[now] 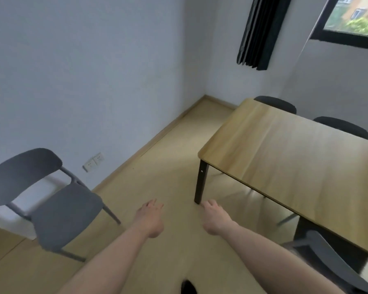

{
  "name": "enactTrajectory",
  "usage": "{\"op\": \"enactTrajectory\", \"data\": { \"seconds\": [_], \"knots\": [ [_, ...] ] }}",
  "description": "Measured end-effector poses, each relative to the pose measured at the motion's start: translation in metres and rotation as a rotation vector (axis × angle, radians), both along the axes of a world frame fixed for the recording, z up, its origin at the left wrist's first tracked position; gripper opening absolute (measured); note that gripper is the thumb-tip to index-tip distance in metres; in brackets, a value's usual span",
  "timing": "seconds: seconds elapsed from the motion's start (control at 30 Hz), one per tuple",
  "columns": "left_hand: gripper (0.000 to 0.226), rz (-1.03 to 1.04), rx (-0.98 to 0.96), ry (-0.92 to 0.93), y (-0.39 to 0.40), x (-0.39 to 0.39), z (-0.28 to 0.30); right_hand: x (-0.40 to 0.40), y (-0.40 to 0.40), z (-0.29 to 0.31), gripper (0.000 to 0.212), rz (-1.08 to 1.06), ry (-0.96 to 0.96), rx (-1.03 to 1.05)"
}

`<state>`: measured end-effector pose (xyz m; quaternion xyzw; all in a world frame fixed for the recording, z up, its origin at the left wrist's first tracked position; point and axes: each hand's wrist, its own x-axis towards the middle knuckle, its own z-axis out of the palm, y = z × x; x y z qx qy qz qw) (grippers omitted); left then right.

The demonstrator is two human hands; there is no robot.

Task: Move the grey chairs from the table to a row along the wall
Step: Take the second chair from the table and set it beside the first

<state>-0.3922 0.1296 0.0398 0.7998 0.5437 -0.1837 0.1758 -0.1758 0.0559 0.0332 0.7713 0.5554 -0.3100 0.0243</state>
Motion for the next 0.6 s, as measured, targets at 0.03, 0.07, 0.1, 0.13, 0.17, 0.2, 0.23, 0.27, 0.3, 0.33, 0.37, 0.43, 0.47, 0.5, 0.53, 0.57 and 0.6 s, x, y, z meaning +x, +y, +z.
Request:
{"op": "enactTrajectory", "data": {
  "seconds": [0.03,0.07,0.1,0.13,0.17,0.2,0.23,0.27,0.3,0.33,0.37,0.43,0.47,0.5,0.53,0.57,0.6],
  "knots": [
    [0.069,-0.018,-0.006,-0.007,-0.01,0.004,0.001,0.003,-0.015,0.001,0.072,-0.004,-0.003,0.004],
    [0.069,-0.029,-0.019,-0.02,-0.026,0.008,0.0,0.005,-0.036,0.003,0.071,-0.01,-0.005,-0.003],
    [0.068,-0.029,-0.011,-0.031,-0.03,0.01,-0.003,0.009,-0.044,0.002,0.071,-0.019,0.0,0.0],
    [0.068,-0.03,-0.009,-0.034,-0.047,0.012,-0.004,0.011,-0.065,0.002,0.072,-0.033,0.001,-0.017],
    [0.069,-0.036,0.003,-0.033,-0.055,0.014,-0.004,0.016,-0.077,0.003,0.073,-0.038,-0.004,-0.018],
    [0.069,-0.033,-0.013,-0.031,-0.07,0.014,-0.006,0.019,-0.093,0.004,0.073,-0.032,-0.014,-0.033],
    [0.069,-0.033,-0.039,-0.025,-0.085,0.014,-0.007,0.022,-0.108,0.005,0.073,-0.019,-0.029,-0.05],
    [0.068,-0.032,-0.06,-0.027,-0.099,0.015,-0.009,0.026,-0.122,0.006,0.073,-0.025,-0.036,-0.059],
    [0.066,-0.031,-0.071,-0.02,-0.113,0.015,-0.01,0.03,-0.134,0.007,0.073,-0.027,-0.049,-0.059],
    [0.064,-0.03,-0.08,-0.016,-0.124,0.016,-0.01,0.033,-0.144,0.009,0.073,-0.037,-0.058,-0.052],
    [0.064,-0.031,-0.08,-0.012,-0.132,0.018,-0.01,0.036,-0.153,0.011,0.072,-0.045,-0.066,-0.044],
    [0.067,-0.038,-0.07,-0.014,-0.145,0.025,-0.007,0.044,-0.168,0.014,0.073,-0.056,-0.079,-0.04],
    [0.068,-0.042,-0.066,-0.02,-0.151,0.029,-0.005,0.049,-0.176,0.015,0.073,-0.059,-0.08,-0.038],
    [0.069,-0.04,-0.06,-0.024,-0.157,0.035,-0.002,0.055,-0.182,0.016,0.074,-0.061,-0.078,-0.032],
    [0.07,-0.042,-0.054,-0.027,-0.162,0.042,0.0,0.061,-0.188,0.018,0.074,-0.065,-0.075,-0.019],
    [0.071,-0.041,-0.051,-0.025,-0.167,0.05,0.002,0.067,-0.193,0.019,0.074,-0.068,-0.072,-0.009],
    [0.071,-0.044,-0.047,-0.024,-0.171,0.058,0.003,0.075,-0.197,0.021,0.074,-0.071,-0.069,-0.001]
  ]
}}
